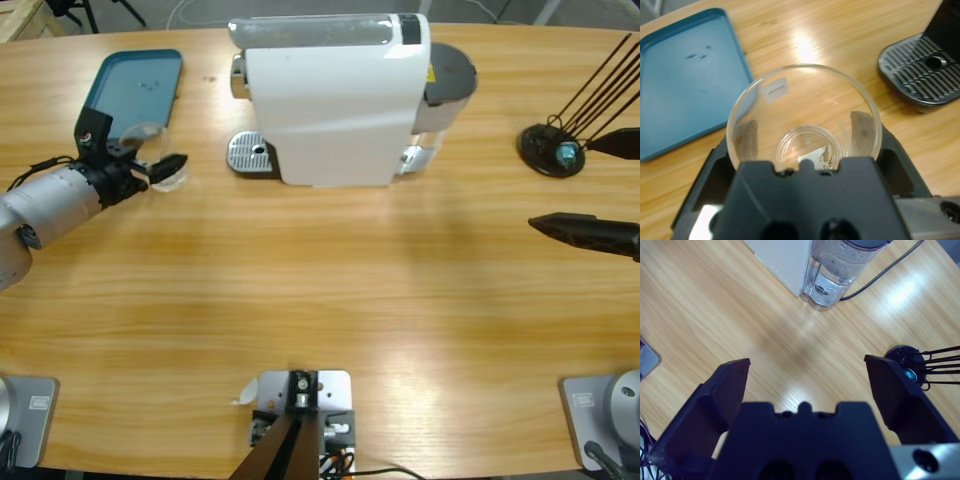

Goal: Pour coffee

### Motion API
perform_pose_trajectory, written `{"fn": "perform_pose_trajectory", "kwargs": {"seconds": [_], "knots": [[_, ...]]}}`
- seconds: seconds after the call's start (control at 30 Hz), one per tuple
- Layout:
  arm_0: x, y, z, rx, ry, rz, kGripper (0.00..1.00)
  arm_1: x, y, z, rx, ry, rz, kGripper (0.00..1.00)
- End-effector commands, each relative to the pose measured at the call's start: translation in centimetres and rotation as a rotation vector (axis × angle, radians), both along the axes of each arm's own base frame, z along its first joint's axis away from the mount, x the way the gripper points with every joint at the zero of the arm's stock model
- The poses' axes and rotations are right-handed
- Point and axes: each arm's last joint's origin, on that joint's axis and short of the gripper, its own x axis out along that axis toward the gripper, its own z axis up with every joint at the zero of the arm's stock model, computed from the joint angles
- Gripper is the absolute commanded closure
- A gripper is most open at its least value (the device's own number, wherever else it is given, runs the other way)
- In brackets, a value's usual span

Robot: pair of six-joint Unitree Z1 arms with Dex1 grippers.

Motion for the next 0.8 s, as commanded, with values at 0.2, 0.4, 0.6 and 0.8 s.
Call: {"fn": "perform_pose_trajectory", "kwargs": {"seconds": [0.2,0.4,0.6,0.8], "knots": [[0.1,-1.6,2.7,-0.150,-0.091,-0.257,0.929,-1.2,-1.6,-0.7,-0.014,0.013,0.004,0.000],[3.3,-3.7,4.1,-0.125,-0.045,-0.259,0.925,-1.3,-1.9,-0.6,-0.017,0.007,-0.003,0.000],[5.7,-5.3,2.8,-0.096,0.039,-0.285,0.920,-1.7,-2.4,-0.5,-0.015,0.003,-0.012,0.000],[5.7,-5.6,0.8,-0.093,0.115,-0.342,0.916,-1.7,-2.6,-0.5,-0.018,-0.001,-0.016,0.000]]}}
